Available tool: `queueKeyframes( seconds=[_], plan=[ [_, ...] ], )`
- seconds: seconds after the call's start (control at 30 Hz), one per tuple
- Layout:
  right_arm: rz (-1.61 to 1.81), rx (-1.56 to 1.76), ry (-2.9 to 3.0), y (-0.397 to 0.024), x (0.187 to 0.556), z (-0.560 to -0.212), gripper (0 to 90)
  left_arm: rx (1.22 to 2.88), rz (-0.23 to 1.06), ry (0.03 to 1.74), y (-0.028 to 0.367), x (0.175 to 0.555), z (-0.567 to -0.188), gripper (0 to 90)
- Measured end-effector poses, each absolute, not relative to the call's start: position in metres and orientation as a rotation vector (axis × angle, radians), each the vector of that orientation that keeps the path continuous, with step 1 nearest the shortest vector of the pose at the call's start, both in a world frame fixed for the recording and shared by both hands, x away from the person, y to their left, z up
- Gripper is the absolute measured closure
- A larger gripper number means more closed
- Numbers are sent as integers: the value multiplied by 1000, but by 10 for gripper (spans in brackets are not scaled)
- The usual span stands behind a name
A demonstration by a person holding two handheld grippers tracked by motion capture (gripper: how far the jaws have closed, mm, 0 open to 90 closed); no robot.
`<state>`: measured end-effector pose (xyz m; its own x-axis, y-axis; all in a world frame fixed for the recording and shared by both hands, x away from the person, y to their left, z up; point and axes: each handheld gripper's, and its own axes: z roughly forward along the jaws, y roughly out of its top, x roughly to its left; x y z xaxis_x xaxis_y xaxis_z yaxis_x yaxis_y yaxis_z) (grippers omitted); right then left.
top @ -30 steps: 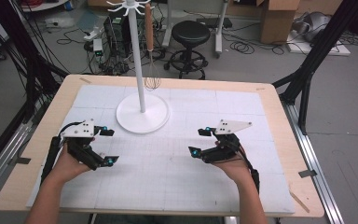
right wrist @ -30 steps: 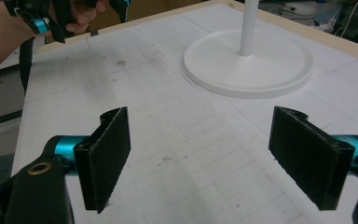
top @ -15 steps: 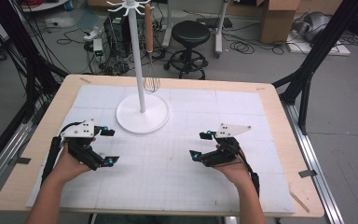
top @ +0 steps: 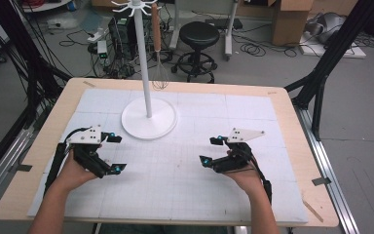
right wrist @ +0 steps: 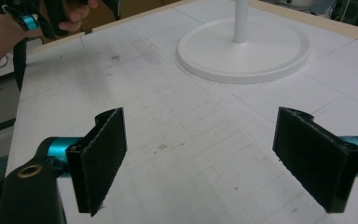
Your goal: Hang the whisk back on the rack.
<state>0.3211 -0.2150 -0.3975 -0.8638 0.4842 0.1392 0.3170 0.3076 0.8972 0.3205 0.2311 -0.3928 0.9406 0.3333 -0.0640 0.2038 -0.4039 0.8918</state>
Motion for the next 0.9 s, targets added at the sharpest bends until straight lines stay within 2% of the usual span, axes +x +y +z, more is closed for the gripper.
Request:
queueKeyframes(
  seconds=[0.9],
  plan=[
    [1578, 748, 2442, -213, 320, -400, 166, 1997, 148, 381, 232, 321, -392, 16]
  ],
)
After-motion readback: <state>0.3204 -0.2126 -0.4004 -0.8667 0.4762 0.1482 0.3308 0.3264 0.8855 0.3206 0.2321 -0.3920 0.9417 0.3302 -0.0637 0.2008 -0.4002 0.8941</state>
